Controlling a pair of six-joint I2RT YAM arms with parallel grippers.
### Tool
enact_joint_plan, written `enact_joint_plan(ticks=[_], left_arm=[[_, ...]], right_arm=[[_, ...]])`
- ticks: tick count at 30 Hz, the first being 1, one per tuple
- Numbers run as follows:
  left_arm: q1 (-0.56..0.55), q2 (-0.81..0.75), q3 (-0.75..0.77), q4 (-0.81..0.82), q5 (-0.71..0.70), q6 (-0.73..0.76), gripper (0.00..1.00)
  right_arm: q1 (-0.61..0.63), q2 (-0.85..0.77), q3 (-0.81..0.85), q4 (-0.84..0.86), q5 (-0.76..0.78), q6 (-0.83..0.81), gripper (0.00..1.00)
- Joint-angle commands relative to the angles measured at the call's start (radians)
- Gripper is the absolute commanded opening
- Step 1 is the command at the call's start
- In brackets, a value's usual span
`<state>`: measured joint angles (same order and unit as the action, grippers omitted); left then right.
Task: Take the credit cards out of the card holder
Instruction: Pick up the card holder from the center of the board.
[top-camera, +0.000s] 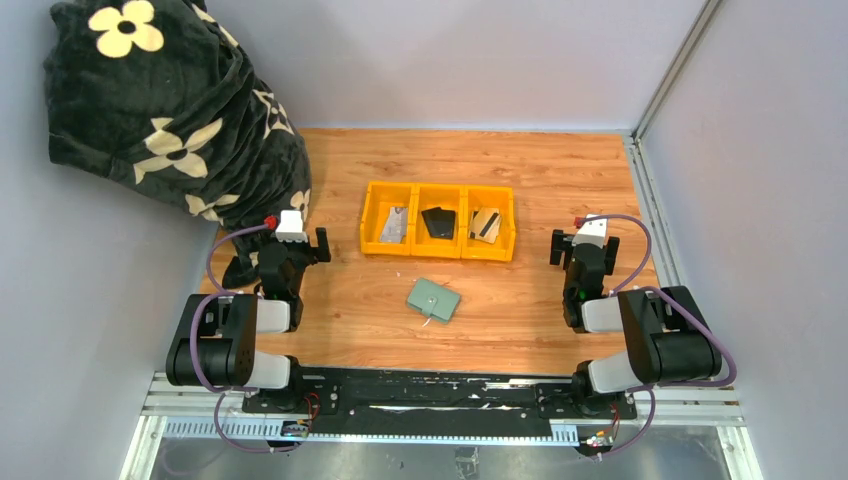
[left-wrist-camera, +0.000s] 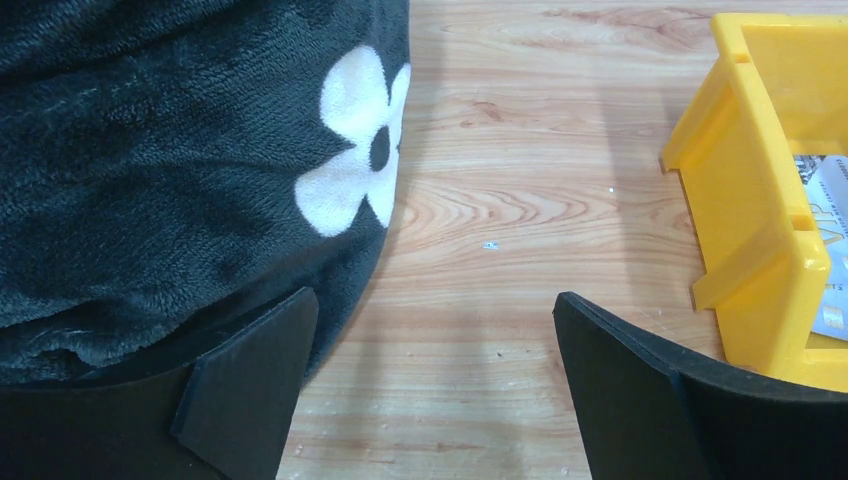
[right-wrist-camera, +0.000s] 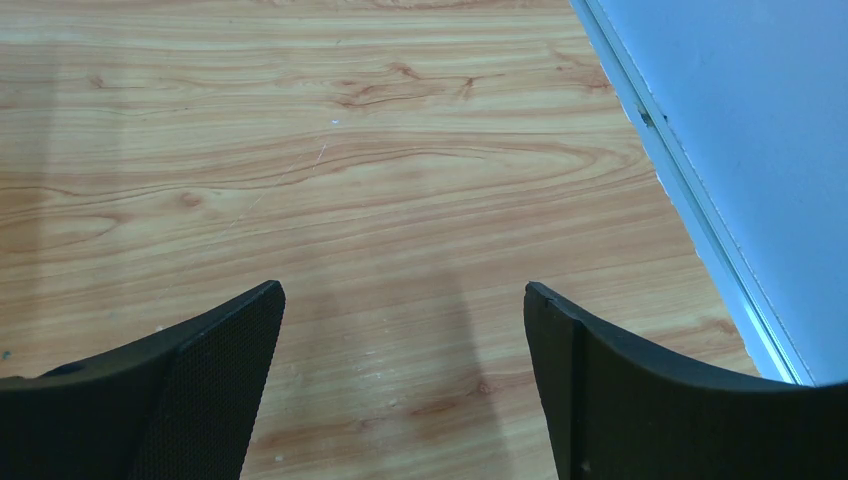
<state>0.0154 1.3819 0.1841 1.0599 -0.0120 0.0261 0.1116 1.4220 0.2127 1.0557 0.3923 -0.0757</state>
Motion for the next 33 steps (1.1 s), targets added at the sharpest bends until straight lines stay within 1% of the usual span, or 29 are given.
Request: enact_joint_plan(ticks=[1, 14, 15, 17, 19, 20, 22, 25, 27, 28, 30, 31, 33], left_arm=[[-0.004, -0.012, 0.015, 0.005, 0.005, 0.011, 1.0], [-0.005, -0.01, 0.015, 0.015, 0.006, 0.014, 1.0], [-0.005, -0.02, 0.018, 0.001, 0.006, 0.015, 1.0], [-0.005, -0.067, 0.063, -0.119, -0.011, 0.002, 1.0], [0.003, -0.121, 0.141, -0.314, 0.0, -0.01, 1.0], [0.014, -0.145, 0.184, -0.409, 0.025, -0.004, 1.0], [0.043, -0.185, 0.283, -0.602, 0.092, 0.016, 1.0], [0.065, -0.223, 0.376, -0.792, 0.162, 0.057, 1.0], [0.074, -0.234, 0.458, -0.942, 0.216, 0.109, 1.0], [0.077, -0.234, 0.515, -1.019, 0.227, 0.135, 1.0], [0.097, -0.224, 0.602, -1.147, 0.254, 0.143, 1.0], [0.117, -0.217, 0.64, -1.216, 0.282, 0.139, 1.0], [0.159, -0.203, 0.712, -1.294, 0.332, 0.121, 1.0]], right_arm=[[-0.012, 0.002, -0.003, 0.029, 0.0, -0.009, 0.93], [-0.012, 0.003, -0.003, 0.03, 0.002, -0.004, 0.93], [-0.012, -0.002, -0.004, 0.039, 0.021, -0.001, 0.93], [-0.009, -0.035, -0.011, 0.037, -0.014, -0.025, 0.93], [0.018, -0.116, 0.033, -0.118, 0.083, -0.021, 0.93], [0.019, -0.163, 0.066, -0.216, 0.102, -0.005, 0.93], [0.019, -0.26, 0.129, -0.395, 0.085, 0.017, 0.93], [0.019, -0.335, 0.191, -0.499, 0.05, 0.032, 0.93], [0.018, -0.348, 0.253, -0.573, 0.031, 0.068, 0.94], [0.017, -0.35, 0.3, -0.64, -0.002, 0.084, 0.94], [0.015, -0.347, 0.406, -0.76, -0.063, 0.153, 0.94], [0.012, -0.339, 0.451, -0.828, -0.065, 0.272, 0.94], [-0.007, -0.334, 0.535, -0.966, -0.088, 0.427, 0.94]])
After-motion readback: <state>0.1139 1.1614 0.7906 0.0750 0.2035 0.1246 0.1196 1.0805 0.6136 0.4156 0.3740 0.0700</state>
